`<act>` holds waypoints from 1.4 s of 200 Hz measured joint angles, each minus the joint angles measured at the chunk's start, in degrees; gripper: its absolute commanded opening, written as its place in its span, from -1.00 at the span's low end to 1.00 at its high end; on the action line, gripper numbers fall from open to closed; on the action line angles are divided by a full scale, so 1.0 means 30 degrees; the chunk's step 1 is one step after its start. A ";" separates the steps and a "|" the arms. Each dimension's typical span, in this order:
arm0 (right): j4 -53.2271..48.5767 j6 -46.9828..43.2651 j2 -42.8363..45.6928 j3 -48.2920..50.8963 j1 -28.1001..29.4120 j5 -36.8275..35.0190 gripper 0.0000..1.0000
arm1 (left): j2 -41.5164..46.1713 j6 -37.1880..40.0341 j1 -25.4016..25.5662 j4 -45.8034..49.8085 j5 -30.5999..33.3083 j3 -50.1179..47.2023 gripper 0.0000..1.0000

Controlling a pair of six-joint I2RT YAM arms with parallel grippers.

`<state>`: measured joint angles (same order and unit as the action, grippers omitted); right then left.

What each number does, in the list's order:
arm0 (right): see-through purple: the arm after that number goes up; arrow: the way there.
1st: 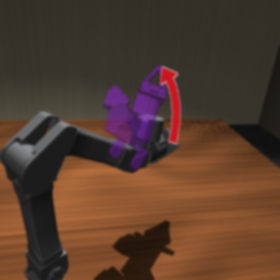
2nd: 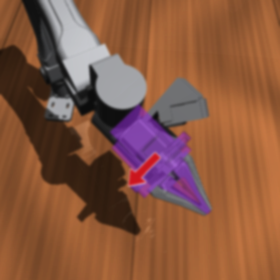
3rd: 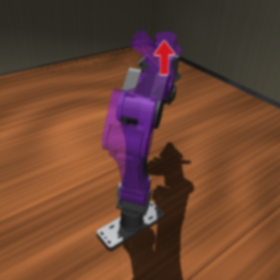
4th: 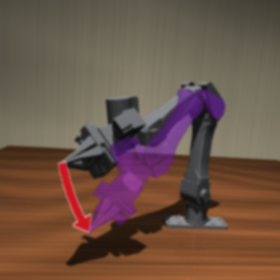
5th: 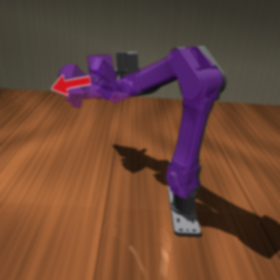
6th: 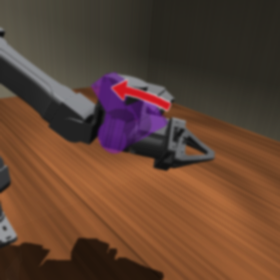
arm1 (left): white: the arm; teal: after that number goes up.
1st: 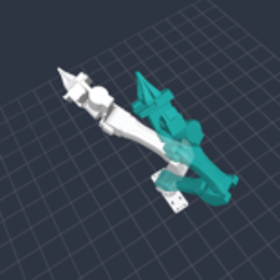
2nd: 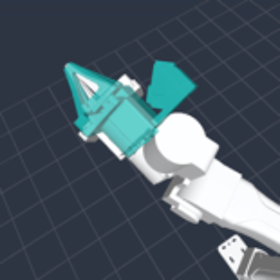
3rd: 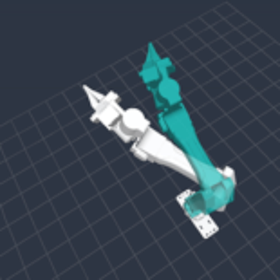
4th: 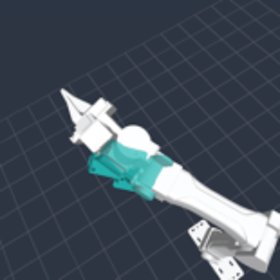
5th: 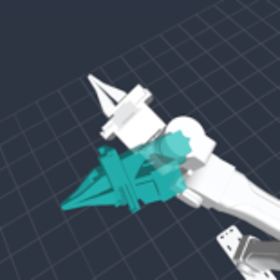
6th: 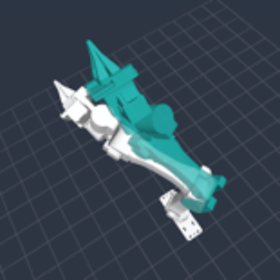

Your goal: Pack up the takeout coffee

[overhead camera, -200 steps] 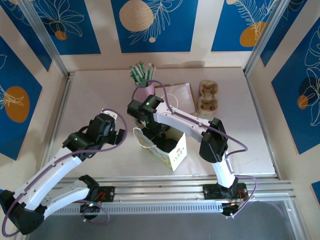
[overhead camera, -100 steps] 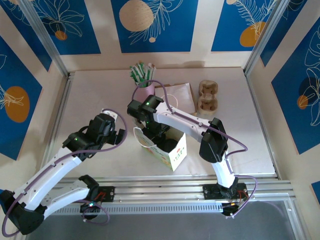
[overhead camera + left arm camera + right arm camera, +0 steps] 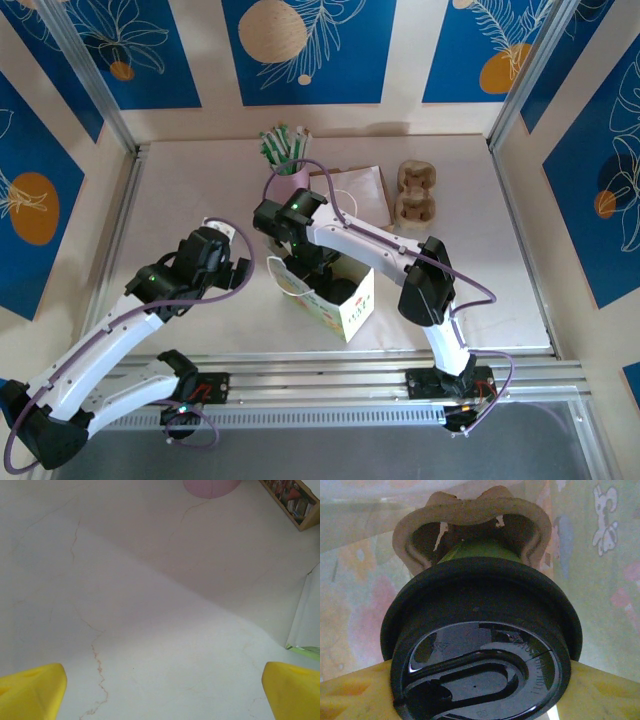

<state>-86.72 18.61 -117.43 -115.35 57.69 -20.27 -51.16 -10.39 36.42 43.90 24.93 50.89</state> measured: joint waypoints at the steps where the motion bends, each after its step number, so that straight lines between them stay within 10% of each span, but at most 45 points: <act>1: -0.0029 0.0000 0.0000 -0.0022 0.0007 -0.0007 0.39 | 0.0000 0.0000 0.0000 0.0000 0.0000 0.0000 1.00; 280: -0.2047 -0.0175 0.0350 -0.6688 0.0525 -0.1209 0.36 | -0.0189 0.0000 0.0000 0.0000 0.0000 0.0000 1.00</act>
<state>-92.86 18.09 -116.38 -135.41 59.27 -23.90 -51.72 -10.39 36.42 43.90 24.93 50.89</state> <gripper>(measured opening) 0.683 0.998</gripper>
